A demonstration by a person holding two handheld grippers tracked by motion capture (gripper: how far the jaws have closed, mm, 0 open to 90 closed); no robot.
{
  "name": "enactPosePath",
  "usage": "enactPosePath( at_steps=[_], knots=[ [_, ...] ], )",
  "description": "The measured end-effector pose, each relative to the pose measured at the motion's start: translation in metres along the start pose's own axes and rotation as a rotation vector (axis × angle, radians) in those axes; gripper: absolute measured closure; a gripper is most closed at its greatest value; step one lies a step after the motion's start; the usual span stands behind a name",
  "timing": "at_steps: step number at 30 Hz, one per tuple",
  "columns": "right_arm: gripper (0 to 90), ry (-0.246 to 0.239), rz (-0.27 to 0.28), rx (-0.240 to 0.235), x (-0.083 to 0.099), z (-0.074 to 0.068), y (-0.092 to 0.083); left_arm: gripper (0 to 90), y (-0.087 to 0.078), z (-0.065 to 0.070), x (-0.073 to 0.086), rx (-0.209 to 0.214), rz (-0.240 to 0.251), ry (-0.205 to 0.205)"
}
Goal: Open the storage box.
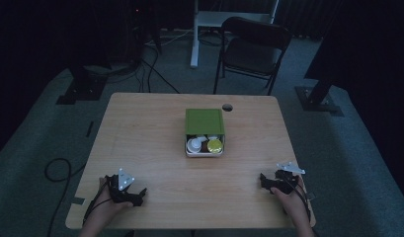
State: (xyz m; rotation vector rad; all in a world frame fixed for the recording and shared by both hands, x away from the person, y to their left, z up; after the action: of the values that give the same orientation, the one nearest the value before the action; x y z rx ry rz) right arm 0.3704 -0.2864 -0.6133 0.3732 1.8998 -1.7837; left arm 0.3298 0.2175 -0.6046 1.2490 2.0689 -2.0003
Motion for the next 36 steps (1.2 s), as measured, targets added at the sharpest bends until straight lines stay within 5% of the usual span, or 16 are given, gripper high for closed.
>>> enactPosePath(
  at_steps=[28,36],
  knots=[
    [10.3,-0.001,0.001,0.000,0.000,0.000,0.000,1.8,-0.006,0.062,-0.075,-0.009,0.156,0.287],
    [10.3,-0.001,0.001,0.000,0.000,0.000,0.000,1.8,-0.005,0.076,-0.090,0.007,0.195,0.326]
  ],
)
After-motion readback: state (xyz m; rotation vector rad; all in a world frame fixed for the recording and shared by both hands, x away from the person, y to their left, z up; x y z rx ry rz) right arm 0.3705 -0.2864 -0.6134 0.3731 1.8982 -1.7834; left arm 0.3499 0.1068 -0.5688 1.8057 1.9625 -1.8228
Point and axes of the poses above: each handheld gripper's, and its own axes: y roughly forward along the jaws, x roughly out of its underside, z roughly to its right, the point moved 9 cm from there along y, roughly forward along the jaws, and after that the axes turned 14 degrees about -z, right-handed, at the moved point
